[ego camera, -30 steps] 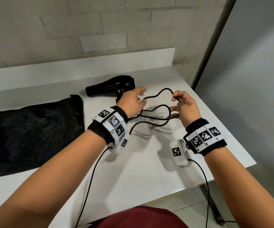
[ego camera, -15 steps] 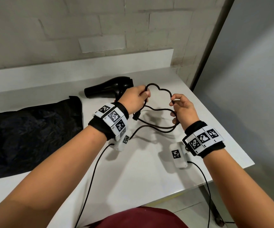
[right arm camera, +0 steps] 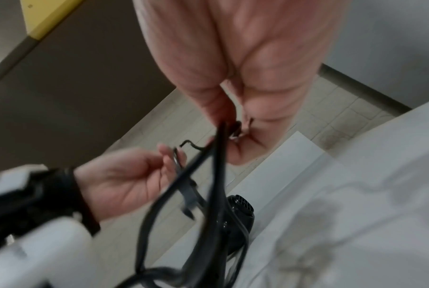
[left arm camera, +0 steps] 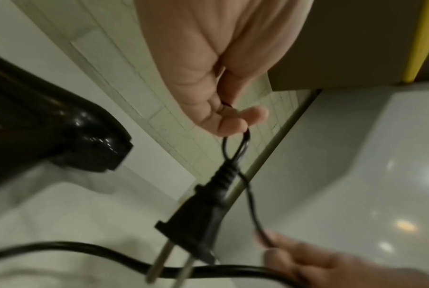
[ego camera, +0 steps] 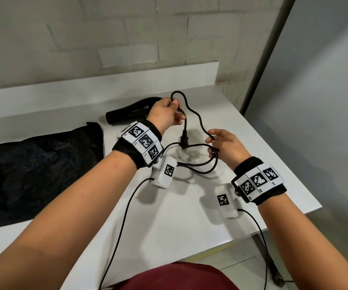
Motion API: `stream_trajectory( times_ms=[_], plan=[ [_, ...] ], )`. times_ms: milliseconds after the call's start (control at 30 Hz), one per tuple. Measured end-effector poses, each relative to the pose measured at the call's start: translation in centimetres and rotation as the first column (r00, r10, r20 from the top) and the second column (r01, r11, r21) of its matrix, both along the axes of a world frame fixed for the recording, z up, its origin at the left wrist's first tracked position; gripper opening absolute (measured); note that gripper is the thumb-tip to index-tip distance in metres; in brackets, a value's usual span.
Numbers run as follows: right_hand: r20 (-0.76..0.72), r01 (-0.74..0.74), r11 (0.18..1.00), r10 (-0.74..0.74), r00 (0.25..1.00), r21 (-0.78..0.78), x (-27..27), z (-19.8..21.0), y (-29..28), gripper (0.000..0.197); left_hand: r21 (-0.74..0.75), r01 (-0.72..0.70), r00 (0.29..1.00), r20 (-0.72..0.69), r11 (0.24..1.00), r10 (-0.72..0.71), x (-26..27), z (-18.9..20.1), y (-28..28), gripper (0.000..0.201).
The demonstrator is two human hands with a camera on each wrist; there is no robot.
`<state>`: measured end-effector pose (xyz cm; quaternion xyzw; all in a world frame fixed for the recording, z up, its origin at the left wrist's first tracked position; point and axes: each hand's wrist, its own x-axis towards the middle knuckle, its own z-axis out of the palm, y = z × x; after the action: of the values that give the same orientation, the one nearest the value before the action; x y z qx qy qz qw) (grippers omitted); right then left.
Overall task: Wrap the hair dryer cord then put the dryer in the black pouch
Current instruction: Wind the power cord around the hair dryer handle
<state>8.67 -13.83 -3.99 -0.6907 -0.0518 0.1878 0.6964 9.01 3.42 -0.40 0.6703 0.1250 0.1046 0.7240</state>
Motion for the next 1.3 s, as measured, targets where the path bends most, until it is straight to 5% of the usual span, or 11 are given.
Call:
stream_trajectory(
  times_ms=[233,333,400,500,600,733,833,967,1067,1167,1300],
  plan=[
    [0.012,-0.037,0.999,0.037,0.999,-0.009,-0.4,-0.2,-1.5,0.031,0.197,-0.007,1.000,0.004,0.980,0.007,0.1,-1.6,1.9,0.028],
    [-0.029,0.030,0.996,-0.028,0.999,0.082,-0.5,-0.4,-1.4,0.032,0.318,0.097,0.983,-0.178,0.943,-0.041,0.2,-1.3,1.6,0.039],
    [-0.049,0.071,0.989,-0.065,0.997,0.127,-0.5,-0.4,-1.4,0.033,0.552,0.222,0.942,-0.335,0.804,-0.030,-0.2,-1.1,1.0,0.053],
    [-0.050,0.101,0.982,-0.094,0.994,0.157,-0.6,-0.2,-1.2,0.028,0.783,0.143,0.977,-0.209,0.606,0.039,-1.8,-1.1,-0.2,0.046],
    [-0.035,0.125,0.976,-0.120,0.992,0.177,-0.6,0.1,-0.8,0.025,0.784,0.232,0.972,-0.202,0.576,-0.118,-3.7,-1.0,-2.3,0.024],
    [-0.034,0.106,0.972,-0.101,0.994,0.208,-0.6,0.3,-0.5,0.024,0.735,0.484,0.872,-0.364,0.474,-0.326,-5.0,-1.0,-4.1,0.027],
    [-0.019,0.027,0.985,-0.024,1.000,0.170,-0.6,0.4,-0.3,0.020,0.793,0.470,0.873,-0.355,0.387,-0.333,-5.1,-1.0,-4.4,0.027],
    [-0.001,-0.175,0.983,0.175,0.985,0.051,-0.6,0.7,-0.9,0.023,0.819,0.401,0.909,-0.297,0.410,-0.294,-5.1,-0.6,-3.0,0.028],
    [0.076,-0.242,0.952,0.260,0.963,-0.186,-0.8,0.8,-0.7,0.018,0.834,0.423,0.892,-0.314,0.354,-0.324,-5.1,-0.4,-2.3,0.028],
    [0.298,-0.052,0.857,0.235,0.925,-0.513,-0.3,0.4,-0.1,0.013,0.842,0.469,0.866,-0.379,0.266,-0.325,-5.0,-0.5,-1.7,0.027],
    [0.334,0.220,0.867,-0.067,0.940,-0.447,1.6,-0.3,-1.2,0.024,0.838,0.439,0.870,-0.304,0.326,-0.389,-5.3,0.3,0.8,0.025]
  ],
)
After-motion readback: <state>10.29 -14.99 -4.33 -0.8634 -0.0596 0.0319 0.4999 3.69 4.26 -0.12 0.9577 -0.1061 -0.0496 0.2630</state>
